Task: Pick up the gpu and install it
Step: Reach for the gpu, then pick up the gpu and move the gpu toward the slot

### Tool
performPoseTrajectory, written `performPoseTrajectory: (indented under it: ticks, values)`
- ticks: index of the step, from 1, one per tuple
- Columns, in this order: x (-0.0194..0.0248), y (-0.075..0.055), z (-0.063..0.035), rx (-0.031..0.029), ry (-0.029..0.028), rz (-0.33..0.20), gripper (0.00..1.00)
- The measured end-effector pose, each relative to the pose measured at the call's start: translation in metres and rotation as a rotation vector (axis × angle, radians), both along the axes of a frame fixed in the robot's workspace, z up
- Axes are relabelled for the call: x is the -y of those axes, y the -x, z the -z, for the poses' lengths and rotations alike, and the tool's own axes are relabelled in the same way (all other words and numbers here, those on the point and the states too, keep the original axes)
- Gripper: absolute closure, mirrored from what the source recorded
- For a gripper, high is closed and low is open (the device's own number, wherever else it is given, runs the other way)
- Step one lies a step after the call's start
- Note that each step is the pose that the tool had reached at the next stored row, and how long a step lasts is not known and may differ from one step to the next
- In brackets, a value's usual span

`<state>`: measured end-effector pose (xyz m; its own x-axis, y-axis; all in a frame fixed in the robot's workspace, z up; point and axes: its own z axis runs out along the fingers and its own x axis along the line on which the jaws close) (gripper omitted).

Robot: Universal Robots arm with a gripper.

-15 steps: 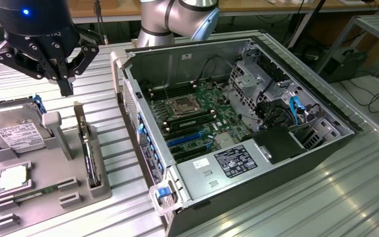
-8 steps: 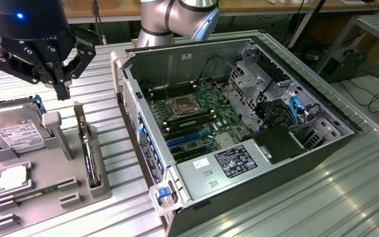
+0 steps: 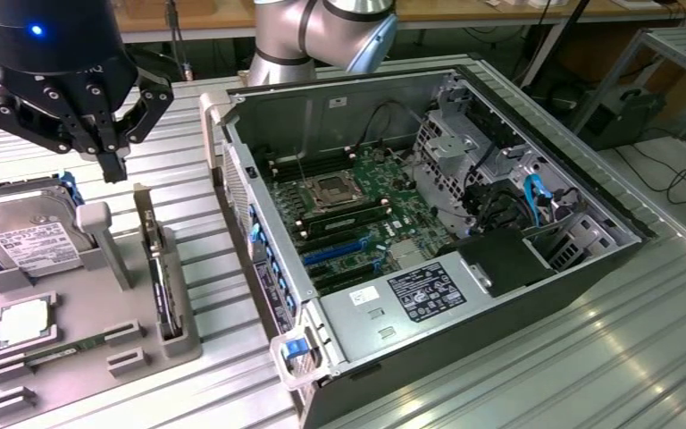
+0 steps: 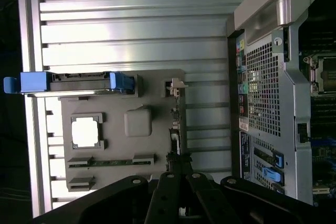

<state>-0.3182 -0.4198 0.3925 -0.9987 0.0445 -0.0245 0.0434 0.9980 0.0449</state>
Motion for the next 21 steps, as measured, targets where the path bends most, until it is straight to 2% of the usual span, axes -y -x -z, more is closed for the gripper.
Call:
performPoseTrajectory:
  ticks: [12, 14, 15, 18, 19, 21]
  values:
    - [0.0, 0.0, 0.0, 0.0, 0.0, 0.0, 0.89]
    - [0.0, 0.0, 0.0, 0.0, 0.0, 0.0, 0.76]
    - [0.0, 0.0, 0.0, 0.0, 0.0, 0.0, 0.76]
    - [0.0, 0.0, 0.0, 0.0, 0.0, 0.0, 0.58]
    - [0.0, 0.0, 0.0, 0.0, 0.0, 0.0, 0.58]
    - [0.0, 0.0, 0.0, 0.0, 0.0, 0.0, 0.46]
